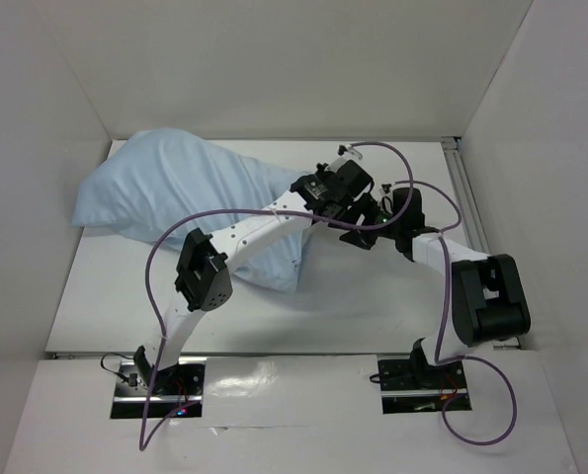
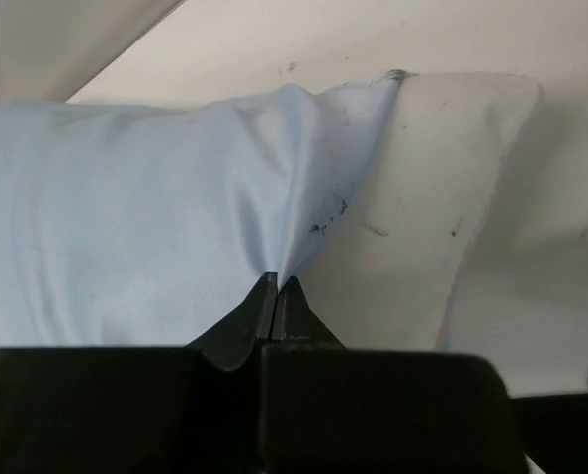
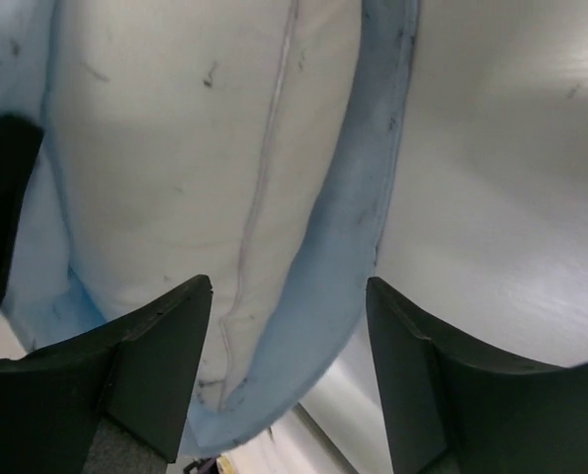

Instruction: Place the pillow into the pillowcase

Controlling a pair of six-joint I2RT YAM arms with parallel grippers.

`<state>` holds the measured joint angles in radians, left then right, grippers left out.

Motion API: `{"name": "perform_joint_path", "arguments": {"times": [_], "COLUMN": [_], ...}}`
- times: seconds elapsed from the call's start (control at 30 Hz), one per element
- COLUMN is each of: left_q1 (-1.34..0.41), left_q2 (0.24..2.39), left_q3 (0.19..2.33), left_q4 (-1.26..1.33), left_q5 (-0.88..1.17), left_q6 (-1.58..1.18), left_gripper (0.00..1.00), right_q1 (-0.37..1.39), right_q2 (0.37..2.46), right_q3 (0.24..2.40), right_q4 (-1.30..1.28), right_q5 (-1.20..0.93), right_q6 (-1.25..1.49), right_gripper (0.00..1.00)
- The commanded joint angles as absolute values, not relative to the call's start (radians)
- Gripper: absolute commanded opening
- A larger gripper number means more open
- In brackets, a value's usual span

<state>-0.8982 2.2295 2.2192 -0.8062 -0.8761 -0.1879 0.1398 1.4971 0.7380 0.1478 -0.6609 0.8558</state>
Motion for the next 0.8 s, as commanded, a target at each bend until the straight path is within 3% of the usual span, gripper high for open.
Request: {"name": "perform_joint_path", "arguments": {"times": [0.0,0.23,0.27,0.37,0.47,0.63,0.77], "left_q1": [-0.902,-0.870,-0.870,-0.859,-0.859,-0.859,-0.859], "left_q2": [2.211,2.025,2.013,2.003,1.985,1.951,1.933], "left_q3": [2.331,2.250,2.250,2.269,2.342,2.462,2.462], "left_q4": [-0.836,-0.785,-0.785,-0.785,-0.785,-0.730,-0.663], "left_q5": [-0.795,-0.373,-0.342,-0.220,-0.024,0.279,0.474], "left_q6": [-0.218,-0.265,-0.281,-0.295,-0.324,-0.382,-0.454], "left_gripper": [0.00,0.00,0.00,0.00,0.00,0.00,0.00], "right_q1": [0.164,0.241,0.256,0.308,0.330,0.400,0.505], "right_q2": [1.549,1.768,1.802,1.885,1.781,1.472,1.550], "right_q3": [0.729,0.885,0.911,0.960,0.887,0.856,0.925], "right_q4": [0.387,0.600,0.621,0.774,0.868,0.550,0.552], "right_q5": [-0.693,-0.692,-0.709,-0.761,-0.750,-0.638,-0.529], "right_q6": [0.943,1.032,1.032,1.123,1.196,1.051,1.014], "right_gripper": [0.70,0.58,0.37,0.00,0.00,0.00,0.00]}}
